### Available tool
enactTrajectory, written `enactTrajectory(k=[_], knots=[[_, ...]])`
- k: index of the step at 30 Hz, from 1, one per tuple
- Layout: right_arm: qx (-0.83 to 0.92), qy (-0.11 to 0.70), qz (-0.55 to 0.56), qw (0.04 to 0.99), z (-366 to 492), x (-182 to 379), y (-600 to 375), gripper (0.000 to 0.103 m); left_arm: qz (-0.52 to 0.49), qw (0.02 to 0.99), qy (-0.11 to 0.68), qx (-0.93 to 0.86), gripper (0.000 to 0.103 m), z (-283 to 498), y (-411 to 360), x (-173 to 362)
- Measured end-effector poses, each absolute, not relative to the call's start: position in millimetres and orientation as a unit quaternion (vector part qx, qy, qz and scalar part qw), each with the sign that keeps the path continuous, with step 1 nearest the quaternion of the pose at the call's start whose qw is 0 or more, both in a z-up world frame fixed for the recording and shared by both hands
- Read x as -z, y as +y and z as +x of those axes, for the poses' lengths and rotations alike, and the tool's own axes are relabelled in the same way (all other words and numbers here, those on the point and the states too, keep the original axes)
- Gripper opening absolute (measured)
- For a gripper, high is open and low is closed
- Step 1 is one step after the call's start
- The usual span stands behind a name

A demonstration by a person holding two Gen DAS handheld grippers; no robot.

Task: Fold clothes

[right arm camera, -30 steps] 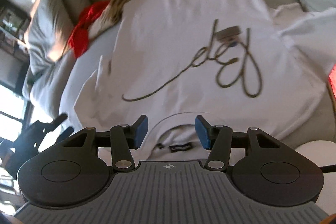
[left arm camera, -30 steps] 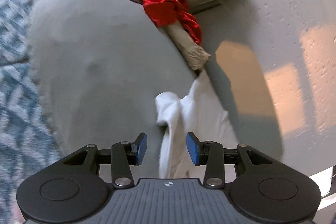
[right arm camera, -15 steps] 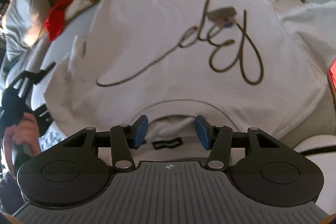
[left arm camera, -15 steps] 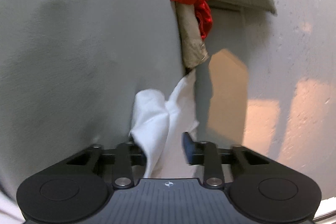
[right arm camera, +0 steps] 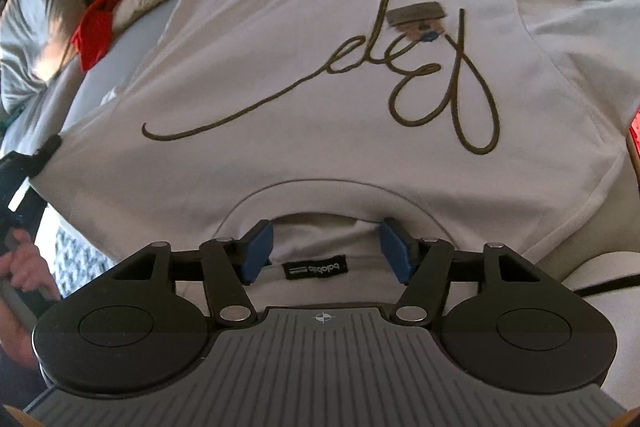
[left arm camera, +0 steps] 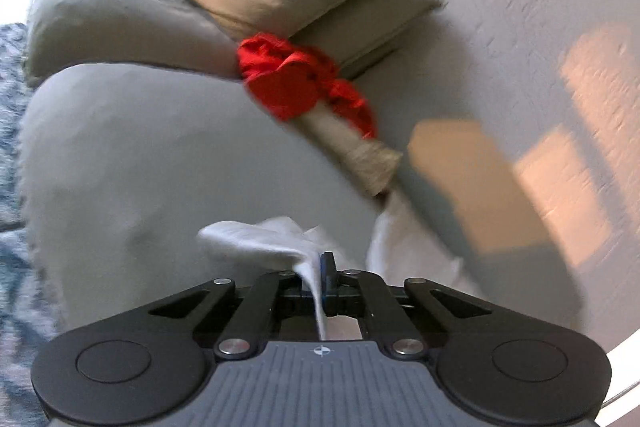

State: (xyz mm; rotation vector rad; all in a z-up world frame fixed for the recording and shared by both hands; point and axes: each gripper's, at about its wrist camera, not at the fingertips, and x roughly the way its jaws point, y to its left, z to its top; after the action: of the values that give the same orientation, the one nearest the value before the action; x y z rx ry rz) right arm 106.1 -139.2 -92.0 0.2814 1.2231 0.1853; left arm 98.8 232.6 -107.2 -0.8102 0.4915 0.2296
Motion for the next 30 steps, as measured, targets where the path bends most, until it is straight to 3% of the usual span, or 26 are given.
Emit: enactTrajectory(k=[3,7,8,10,11,12,13,19,22,25,30], knots=[[-0.089,0.573,0.119,0.806,104.9,91.2,-137.0,0.068,-0.434,0.858,0.246,-0.123,0.006,97.1,247.8,122.8],[-0.095,0.572,0.12,0.806,101.1,90.2,-140.8,0.068,-0.503,0.824,0.238,-0.106,0.025,99.5,272.1,136.9],[-0.096,0.572,0.125,0.805,101.1,90.1,-141.8,0.068,-0.524,0.812,0.237,-0.102,0.026,101.5,278.2,140.9],[-0.097,0.571,0.135,0.804,101.6,90.3,-144.5,0.068,-0.564,0.784,0.238,-0.1,0.022,106.8,287.9,148.7],[-0.097,0.571,0.139,0.803,101.8,90.4,-145.7,0.068,-0.574,0.776,0.241,-0.103,0.015,107.9,289.5,149.9],[-0.099,0.571,0.139,0.803,102.0,90.6,-145.6,0.068,-0.576,0.773,0.244,-0.109,0.001,109.6,290.5,150.1],[-0.1,0.57,0.139,0.803,101.8,90.6,-145.7,0.068,-0.572,0.775,0.244,-0.113,0.0,109.6,290.4,148.6],[-0.108,0.567,0.143,0.804,99.4,91.7,-150.1,0.068,-0.42,0.878,0.185,-0.134,0.0,84.2,264.6,109.6],[-0.111,0.566,0.145,0.804,99.3,93.0,-152.4,0.068,-0.347,0.896,0.213,-0.178,0.005,84.3,254.1,112.0],[-0.115,0.565,0.143,0.804,99.2,93.4,-152.8,0.069,-0.341,0.882,0.236,-0.225,0.011,76.0,260.2,118.2],[-0.105,0.555,0.165,0.808,91.5,83.0,-168.1,0.069,-0.32,0.86,0.282,-0.279,0.01,63.7,274.2,103.7]])
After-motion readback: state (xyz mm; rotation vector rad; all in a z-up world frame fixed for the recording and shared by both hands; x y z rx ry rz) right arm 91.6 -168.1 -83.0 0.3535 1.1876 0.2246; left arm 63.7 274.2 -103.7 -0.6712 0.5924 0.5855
